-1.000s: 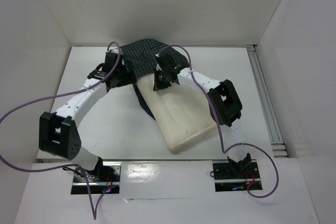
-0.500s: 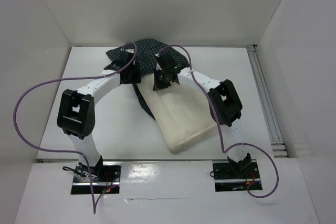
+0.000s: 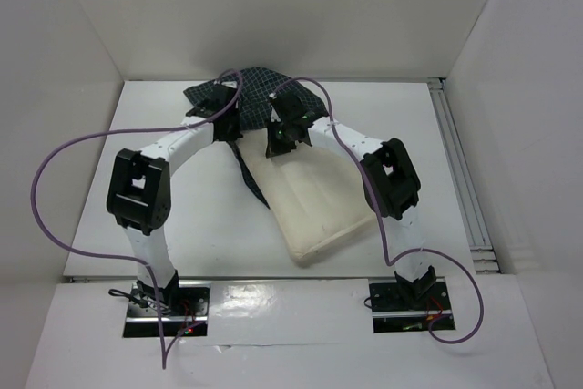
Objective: Put the pillow into the pillowcase
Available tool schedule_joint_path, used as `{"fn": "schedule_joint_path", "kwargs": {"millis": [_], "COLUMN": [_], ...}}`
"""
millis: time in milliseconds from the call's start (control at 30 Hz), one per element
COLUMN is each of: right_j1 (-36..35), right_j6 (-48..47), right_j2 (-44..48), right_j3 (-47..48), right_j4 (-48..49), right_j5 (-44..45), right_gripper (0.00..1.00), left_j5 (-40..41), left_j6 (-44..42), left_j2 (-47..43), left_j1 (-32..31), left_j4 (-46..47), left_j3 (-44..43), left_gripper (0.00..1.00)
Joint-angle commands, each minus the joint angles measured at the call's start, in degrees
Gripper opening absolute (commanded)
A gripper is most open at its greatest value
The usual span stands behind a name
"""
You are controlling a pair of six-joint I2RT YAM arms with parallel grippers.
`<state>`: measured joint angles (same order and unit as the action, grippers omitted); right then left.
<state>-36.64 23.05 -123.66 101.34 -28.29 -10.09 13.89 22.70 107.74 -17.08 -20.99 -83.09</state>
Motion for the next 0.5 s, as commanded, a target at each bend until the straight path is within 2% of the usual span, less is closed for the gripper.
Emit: {"fn": "schedule_joint_path", "kwargs": {"millis": [0, 300, 467], "right_j1": [0.2, 2.9, 4.7], "right_j6": [-1.1, 1.9, 3.0], "right_j2": [0.3, 2.5, 6.4], "right_j3": [0.9, 1.9, 1.4], "right_j4": [-2.7, -0.5, 2.0], "right_j5": [0.8, 0.8, 0.1], "right_gripper": [0.00, 0.00, 0.00], "left_j5": [-4.1, -19.4, -23.4], "left_j6": [-0.4, -1.2, 0.8], "left_j2": [-2.4, -13.5, -19.3], "left_j1": [-0.1, -5.1, -5.6], "left_j4": [0.0, 0.0, -0.6], "left_j3": [-2.7, 4.3, 9.3], "left_gripper": [0.00, 0.00, 0.00]}}
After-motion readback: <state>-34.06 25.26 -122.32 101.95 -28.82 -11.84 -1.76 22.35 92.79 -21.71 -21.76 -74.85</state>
